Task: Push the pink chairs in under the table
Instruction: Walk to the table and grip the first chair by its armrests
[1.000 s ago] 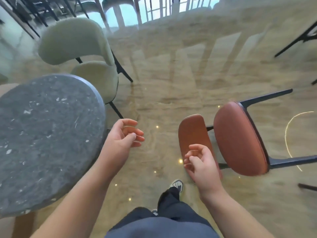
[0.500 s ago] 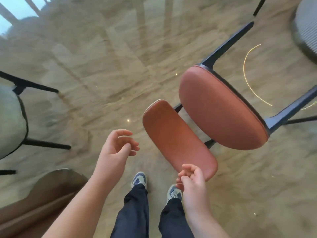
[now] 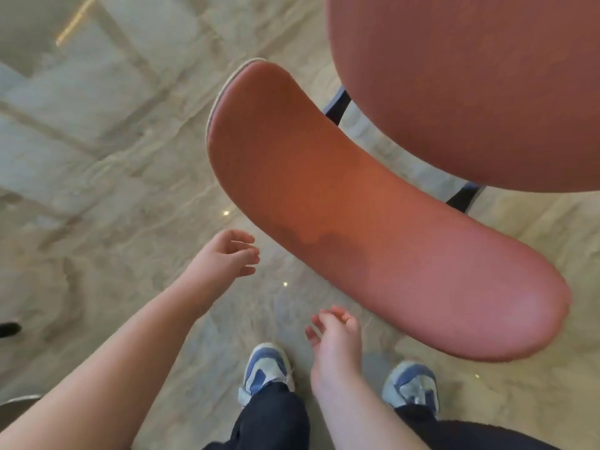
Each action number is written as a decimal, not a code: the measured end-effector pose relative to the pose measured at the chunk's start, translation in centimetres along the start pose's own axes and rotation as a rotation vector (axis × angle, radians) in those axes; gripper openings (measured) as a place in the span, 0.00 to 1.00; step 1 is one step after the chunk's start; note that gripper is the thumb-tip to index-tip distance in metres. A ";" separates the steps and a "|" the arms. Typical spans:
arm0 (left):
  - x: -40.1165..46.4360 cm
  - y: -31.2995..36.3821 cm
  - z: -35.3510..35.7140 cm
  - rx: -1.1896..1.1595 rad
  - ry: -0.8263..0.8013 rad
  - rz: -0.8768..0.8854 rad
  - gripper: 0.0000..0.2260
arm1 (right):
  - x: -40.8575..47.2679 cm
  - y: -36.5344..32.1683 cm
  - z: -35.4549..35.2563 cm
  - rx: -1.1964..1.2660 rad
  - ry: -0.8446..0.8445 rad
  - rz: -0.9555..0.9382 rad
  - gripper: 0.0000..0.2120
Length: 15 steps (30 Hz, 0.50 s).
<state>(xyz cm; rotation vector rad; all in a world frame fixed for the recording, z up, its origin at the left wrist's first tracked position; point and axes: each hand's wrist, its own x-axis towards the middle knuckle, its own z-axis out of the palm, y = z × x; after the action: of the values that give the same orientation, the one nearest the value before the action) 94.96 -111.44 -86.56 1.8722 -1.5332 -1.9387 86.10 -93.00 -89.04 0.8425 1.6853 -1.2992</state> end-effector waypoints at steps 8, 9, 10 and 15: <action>12.7 -7.7 4.2 -0.280 -0.017 -0.166 0.30 | 12.5 2.8 1.6 0.389 0.165 0.093 0.23; 13.4 -8.1 4.6 -0.290 -0.035 -0.158 0.29 | 13.3 2.7 1.6 0.424 0.179 0.098 0.22; 14.0 -8.6 5.0 -0.306 -0.063 -0.153 0.28 | 13.8 2.6 1.6 0.461 0.191 0.105 0.22; 15.2 -9.3 5.7 -0.426 -0.152 -0.129 0.20 | 14.8 1.4 1.6 0.600 0.199 0.154 0.19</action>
<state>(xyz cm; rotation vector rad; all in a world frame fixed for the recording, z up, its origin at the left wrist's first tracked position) 91.76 -112.79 -104.89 1.7072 -0.9377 -2.2833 81.20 -93.94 -103.18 1.4596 1.3443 -1.6820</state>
